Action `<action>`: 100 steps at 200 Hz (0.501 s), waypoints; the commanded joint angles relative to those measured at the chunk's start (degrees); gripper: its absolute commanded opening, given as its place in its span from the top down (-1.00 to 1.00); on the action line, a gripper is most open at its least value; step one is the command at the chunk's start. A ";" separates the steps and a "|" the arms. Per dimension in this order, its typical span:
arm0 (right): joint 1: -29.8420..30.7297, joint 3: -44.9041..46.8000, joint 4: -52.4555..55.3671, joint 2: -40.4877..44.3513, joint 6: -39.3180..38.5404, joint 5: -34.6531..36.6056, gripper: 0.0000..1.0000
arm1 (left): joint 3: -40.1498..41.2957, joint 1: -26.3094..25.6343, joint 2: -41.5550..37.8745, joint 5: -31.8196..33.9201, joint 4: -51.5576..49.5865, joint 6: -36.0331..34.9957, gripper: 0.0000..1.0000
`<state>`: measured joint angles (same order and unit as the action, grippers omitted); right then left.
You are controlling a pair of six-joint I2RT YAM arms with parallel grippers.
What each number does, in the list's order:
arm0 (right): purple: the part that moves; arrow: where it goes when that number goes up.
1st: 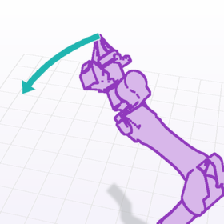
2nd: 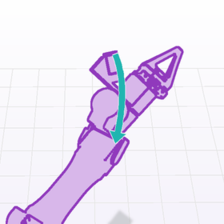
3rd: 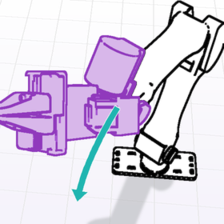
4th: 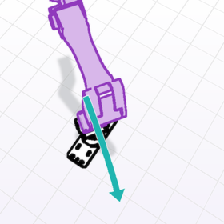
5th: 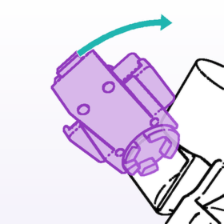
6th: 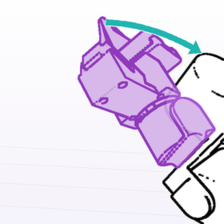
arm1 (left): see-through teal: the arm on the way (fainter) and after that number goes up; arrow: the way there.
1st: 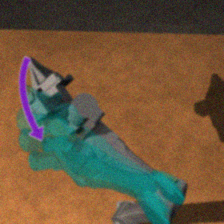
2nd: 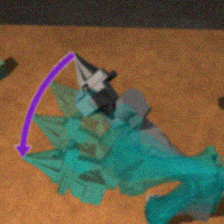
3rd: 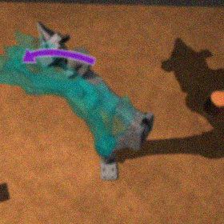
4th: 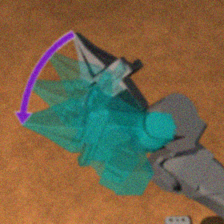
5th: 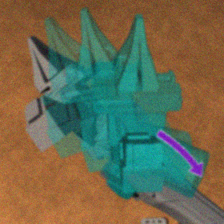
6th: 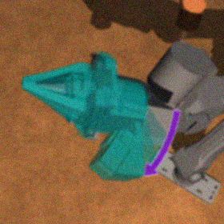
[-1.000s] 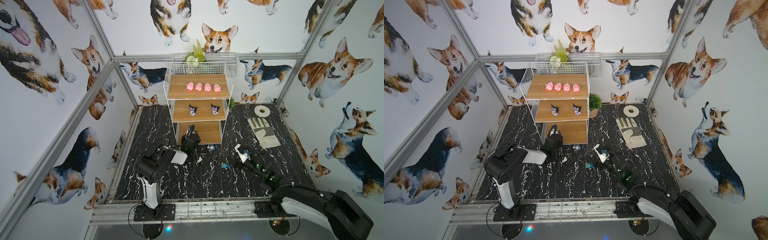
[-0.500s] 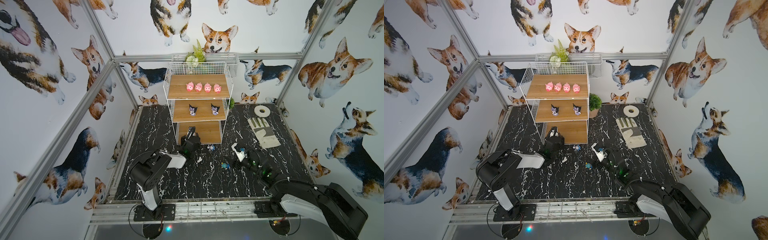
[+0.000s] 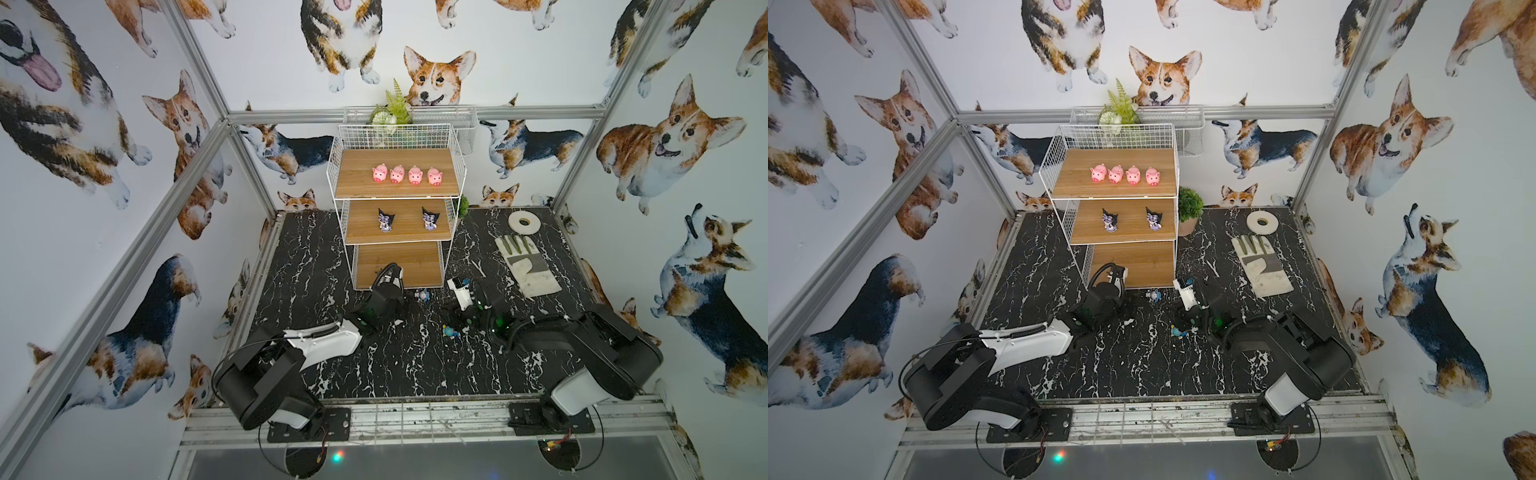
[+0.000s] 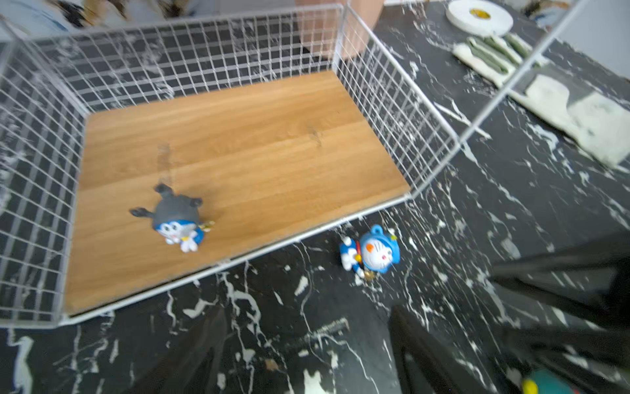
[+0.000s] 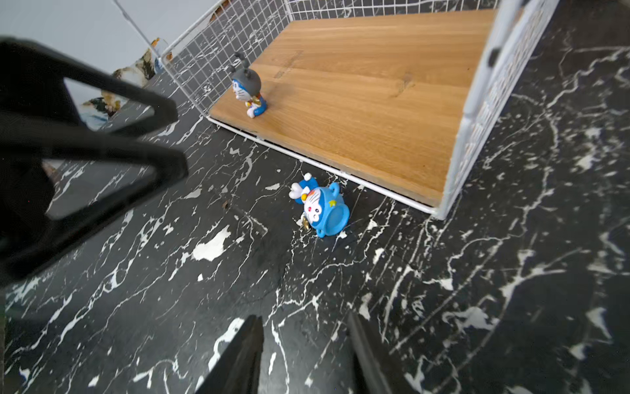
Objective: Organize plastic toys on shelves
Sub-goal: Place the plastic toy on the shelf, then pick up the plastic toy at the center of the board.
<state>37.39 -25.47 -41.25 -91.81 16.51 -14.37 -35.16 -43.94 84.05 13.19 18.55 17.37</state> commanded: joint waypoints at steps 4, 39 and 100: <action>-0.03 -2.47 -10.85 -5.92 6.82 1.86 0.19 | -2.22 0.26 1.23 -5.94 -6.86 0.76 -0.64; 0.22 -4.26 -17.15 -12.45 9.32 4.19 0.33 | -3.56 1.47 1.06 -5.89 -8.80 2.51 -0.60; 1.53 -6.44 -24.90 -20.54 10.58 2.92 0.23 | -3.12 2.90 0.08 -4.42 -9.93 4.33 -0.60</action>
<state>38.35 -30.57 -60.60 -110.87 25.15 -11.29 -38.30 -41.25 84.64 8.10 9.82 20.47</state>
